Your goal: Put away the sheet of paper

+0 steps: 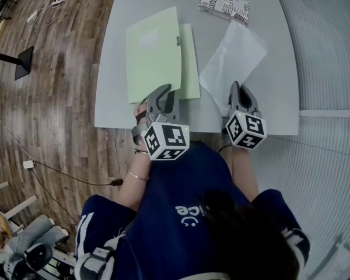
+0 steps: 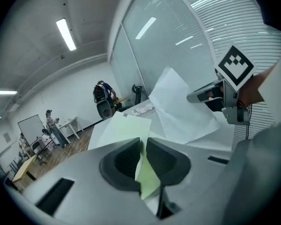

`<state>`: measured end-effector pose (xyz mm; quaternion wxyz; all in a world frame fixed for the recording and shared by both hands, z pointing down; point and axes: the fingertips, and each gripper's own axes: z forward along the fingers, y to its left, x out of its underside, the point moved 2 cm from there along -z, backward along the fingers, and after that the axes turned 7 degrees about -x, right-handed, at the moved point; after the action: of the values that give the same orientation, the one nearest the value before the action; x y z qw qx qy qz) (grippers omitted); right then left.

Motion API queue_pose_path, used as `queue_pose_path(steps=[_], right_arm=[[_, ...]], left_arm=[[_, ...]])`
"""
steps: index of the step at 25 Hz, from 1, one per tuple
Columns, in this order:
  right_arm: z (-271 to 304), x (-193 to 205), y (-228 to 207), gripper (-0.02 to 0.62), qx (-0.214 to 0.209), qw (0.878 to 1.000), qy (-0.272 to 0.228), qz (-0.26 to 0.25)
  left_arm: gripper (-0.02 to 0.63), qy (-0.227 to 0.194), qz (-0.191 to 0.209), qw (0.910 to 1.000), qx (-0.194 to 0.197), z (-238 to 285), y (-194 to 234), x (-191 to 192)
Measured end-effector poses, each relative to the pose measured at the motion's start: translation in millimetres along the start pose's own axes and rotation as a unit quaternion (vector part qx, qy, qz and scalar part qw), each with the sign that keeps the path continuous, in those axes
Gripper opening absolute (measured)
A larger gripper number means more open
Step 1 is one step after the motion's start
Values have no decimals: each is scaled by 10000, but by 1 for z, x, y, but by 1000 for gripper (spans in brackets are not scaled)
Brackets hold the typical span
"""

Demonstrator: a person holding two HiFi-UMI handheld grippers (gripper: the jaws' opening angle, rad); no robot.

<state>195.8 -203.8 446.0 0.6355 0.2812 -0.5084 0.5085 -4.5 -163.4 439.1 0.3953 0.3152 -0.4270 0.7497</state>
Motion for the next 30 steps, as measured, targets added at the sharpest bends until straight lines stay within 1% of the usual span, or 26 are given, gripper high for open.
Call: queue_pose_path(steps=[3,6,8,11,15,20,25,30], right_arm=[[4,0,0,9,-111,9998,63,-121],[9,1,1,9,-190,9996,113,-158],[11,1,3,9,-251,9994,122,-186],[15,-4,10,9,-364,9989,110,-261],[23,-16,19,9,-531,9979,-1,-360],[27,-28,34,9,-708,9964,-110,-457],[33,-35,52,9,-871,9947,-225,-495],[34,-37,70,9,-1105,9926,-309,-403]], left_arm=[[20,-198,-420,9977,-496,-12,28,-8],[9,-309,-986,9905,-903,-23,56,-6],[8,-366,-1351,9835,-1143,-30,72,0],[8,-414,-1788,9717,-1489,-42,96,8],[8,-442,-2360,9527,-1861,-54,122,23],[6,-332,-2675,9351,-2300,-70,146,46],[8,-113,-2941,9159,-2730,-80,172,78],[8,238,-2977,9012,-3141,-86,187,115]])
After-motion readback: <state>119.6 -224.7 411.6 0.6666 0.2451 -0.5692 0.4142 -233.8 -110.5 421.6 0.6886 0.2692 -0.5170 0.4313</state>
